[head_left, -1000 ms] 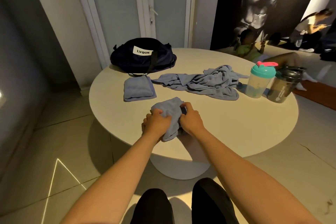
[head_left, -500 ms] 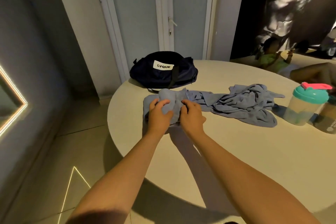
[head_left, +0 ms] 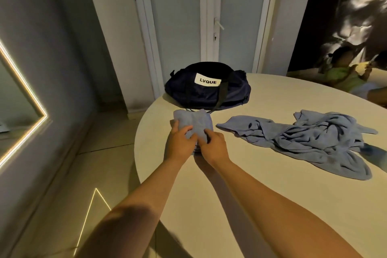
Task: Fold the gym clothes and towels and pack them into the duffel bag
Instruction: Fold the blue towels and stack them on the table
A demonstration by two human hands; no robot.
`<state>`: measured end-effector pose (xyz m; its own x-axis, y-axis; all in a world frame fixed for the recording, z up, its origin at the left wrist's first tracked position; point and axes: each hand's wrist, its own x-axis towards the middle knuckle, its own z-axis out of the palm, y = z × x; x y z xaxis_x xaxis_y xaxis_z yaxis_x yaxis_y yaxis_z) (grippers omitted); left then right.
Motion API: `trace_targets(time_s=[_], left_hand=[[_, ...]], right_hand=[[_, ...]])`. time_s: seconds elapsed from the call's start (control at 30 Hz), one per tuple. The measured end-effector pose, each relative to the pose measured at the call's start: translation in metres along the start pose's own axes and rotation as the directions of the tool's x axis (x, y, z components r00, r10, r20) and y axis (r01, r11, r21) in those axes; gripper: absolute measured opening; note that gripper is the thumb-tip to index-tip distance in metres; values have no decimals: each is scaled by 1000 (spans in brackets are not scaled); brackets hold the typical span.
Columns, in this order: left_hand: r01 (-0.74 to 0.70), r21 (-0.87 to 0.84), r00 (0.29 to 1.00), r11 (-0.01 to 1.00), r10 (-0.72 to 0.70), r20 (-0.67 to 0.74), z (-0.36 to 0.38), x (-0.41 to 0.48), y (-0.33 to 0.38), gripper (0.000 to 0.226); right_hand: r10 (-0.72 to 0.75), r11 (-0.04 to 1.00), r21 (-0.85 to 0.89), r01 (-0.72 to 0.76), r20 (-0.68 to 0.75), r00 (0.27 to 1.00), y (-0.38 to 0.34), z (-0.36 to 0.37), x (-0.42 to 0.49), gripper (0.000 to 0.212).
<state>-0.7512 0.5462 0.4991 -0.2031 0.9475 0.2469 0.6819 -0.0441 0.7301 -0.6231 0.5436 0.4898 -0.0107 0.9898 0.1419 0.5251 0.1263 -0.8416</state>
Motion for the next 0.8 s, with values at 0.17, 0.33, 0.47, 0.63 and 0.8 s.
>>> trace_targets(time_s=[0.17,0.33,0.47,0.63,0.8], left_hand=[[-36,407,984,913,104,-146,-14,-20,-15,31],[-7,413,1000,911,16,-19,-11,-27,-20,42],[52,478,998,877,-34,-45,-4,-25,-14,41],[-240,276,964,931,261,-43,40,-53,34,27],[-210,9,964,978,205,167,102,-87,83,29]], right_hand=[[-62,998,28,60,67,996,-6,14,-5,39],[-83,996,-21,87,129,988,-4,13,-6,44],[-76,994,-65,90,189,979,-3,-13,-11,44],[20,997,-80,-19,12,1000,28,-70,-41,36],[36,969,-230,-95,-245,969,76,-138,-70,32]])
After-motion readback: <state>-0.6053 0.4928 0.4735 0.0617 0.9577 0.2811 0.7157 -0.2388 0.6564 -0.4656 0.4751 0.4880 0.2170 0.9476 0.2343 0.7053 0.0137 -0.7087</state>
